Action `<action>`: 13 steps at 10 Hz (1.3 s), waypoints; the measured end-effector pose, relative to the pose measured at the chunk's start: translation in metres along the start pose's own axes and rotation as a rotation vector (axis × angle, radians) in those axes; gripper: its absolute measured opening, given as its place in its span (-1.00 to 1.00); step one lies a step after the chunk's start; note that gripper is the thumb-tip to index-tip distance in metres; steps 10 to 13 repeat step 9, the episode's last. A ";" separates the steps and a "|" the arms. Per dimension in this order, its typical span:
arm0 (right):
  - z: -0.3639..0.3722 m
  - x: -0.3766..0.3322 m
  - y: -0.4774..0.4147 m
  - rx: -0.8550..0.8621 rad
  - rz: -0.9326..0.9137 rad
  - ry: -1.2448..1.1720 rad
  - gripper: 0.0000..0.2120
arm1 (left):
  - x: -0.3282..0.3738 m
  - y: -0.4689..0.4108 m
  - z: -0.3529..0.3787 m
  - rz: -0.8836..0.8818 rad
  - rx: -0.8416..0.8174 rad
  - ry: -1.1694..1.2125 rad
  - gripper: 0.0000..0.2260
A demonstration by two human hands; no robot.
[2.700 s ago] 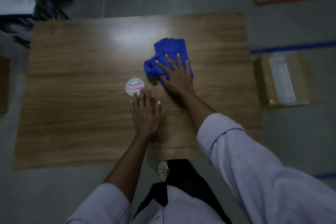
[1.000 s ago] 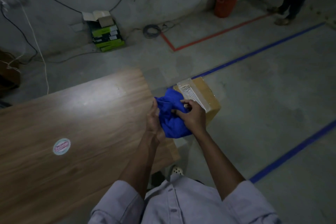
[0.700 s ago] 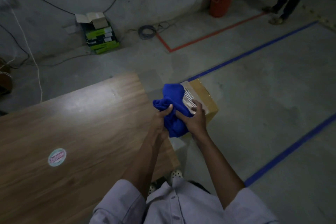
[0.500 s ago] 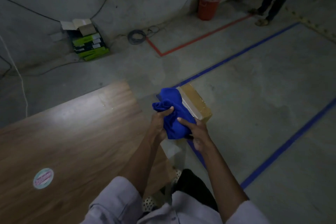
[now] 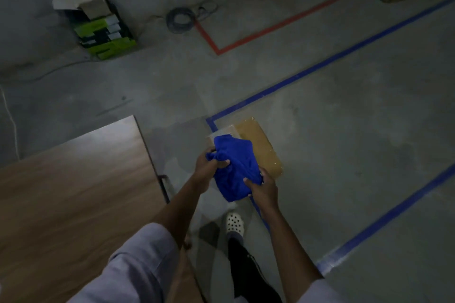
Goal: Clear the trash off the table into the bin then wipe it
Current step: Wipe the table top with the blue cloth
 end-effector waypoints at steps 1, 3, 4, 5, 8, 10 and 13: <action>-0.005 0.016 -0.049 0.043 0.010 0.071 -0.48 | -0.014 -0.053 0.005 -0.040 0.023 -0.001 -0.60; 0.016 0.031 -0.119 -0.020 -0.021 0.460 -0.42 | -0.056 -0.118 -0.023 -0.170 0.248 -0.494 -0.21; 0.024 0.024 -0.114 0.078 -0.141 0.956 -0.29 | -0.053 -0.106 -0.021 -0.137 0.417 -0.931 -0.19; 0.046 0.009 -0.100 0.101 -0.410 1.169 -0.36 | -0.047 -0.093 0.016 0.222 0.303 -1.155 -0.47; 0.075 0.049 -0.114 -0.281 -0.214 1.211 -0.30 | -0.095 -0.100 0.036 0.237 -0.125 -1.552 -0.36; 0.071 0.027 -0.093 -0.114 -0.273 1.083 -0.36 | -0.070 -0.075 0.025 0.330 0.009 -1.436 -0.37; 0.071 0.027 -0.093 -0.114 -0.273 1.083 -0.36 | -0.070 -0.075 0.025 0.330 0.009 -1.436 -0.37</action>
Point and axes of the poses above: each hand's wrist, its own y-axis away from the middle knuckle, its own z-axis out of the palm, x = y × z, the point moved 8 cm from there along -y, towards the middle knuckle, and after that the axes turned 8 degrees about -x, right-handed, at the moved point
